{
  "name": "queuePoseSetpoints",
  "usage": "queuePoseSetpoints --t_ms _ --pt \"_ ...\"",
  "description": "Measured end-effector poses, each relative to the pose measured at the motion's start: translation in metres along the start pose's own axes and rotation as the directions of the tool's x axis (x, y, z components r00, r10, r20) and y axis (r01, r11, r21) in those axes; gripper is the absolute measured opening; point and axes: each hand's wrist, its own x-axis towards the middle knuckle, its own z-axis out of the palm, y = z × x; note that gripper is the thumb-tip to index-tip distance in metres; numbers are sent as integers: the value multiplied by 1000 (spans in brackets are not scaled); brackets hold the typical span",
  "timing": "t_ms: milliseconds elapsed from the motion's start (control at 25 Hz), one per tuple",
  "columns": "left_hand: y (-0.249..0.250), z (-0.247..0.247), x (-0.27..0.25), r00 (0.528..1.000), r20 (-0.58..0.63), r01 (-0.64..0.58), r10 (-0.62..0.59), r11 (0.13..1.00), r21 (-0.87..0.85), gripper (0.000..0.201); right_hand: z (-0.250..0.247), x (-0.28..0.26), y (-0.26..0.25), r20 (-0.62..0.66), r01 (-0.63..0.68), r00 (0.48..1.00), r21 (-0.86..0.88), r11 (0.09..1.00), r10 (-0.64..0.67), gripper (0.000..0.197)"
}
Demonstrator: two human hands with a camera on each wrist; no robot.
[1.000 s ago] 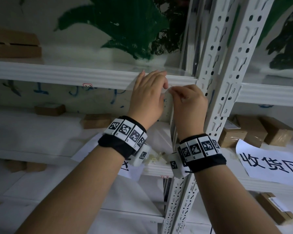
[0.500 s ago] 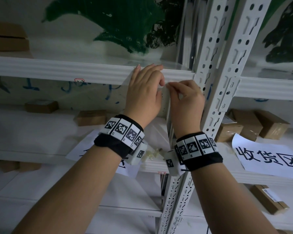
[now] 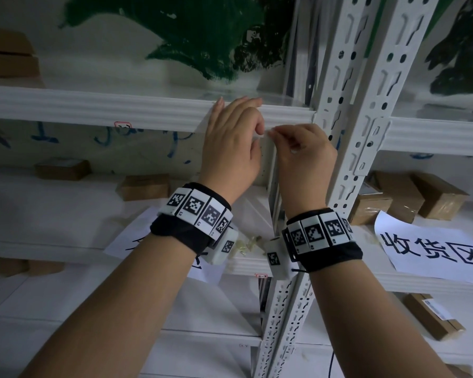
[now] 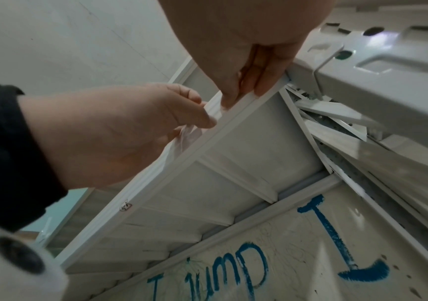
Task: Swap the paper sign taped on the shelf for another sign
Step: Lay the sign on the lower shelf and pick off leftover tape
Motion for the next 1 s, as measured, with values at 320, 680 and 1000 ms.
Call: queuePoseSetpoints --t_ms 320,680,1000 --pt "-1 0 0 1000 -9 -1 1 1000 -18 20 -18 -28 9 254 -22 967 -54 998 35 8" --pt "-5 1 1 1000 11 -3 4 998 -63 23 -7 0 -2 94 -33 995 -10 999 33 15" --pt "-3 -1 0 999 43 4 -1 997 -80 24 -3 -2 -3 106 31 994 -184 982 -12 15"
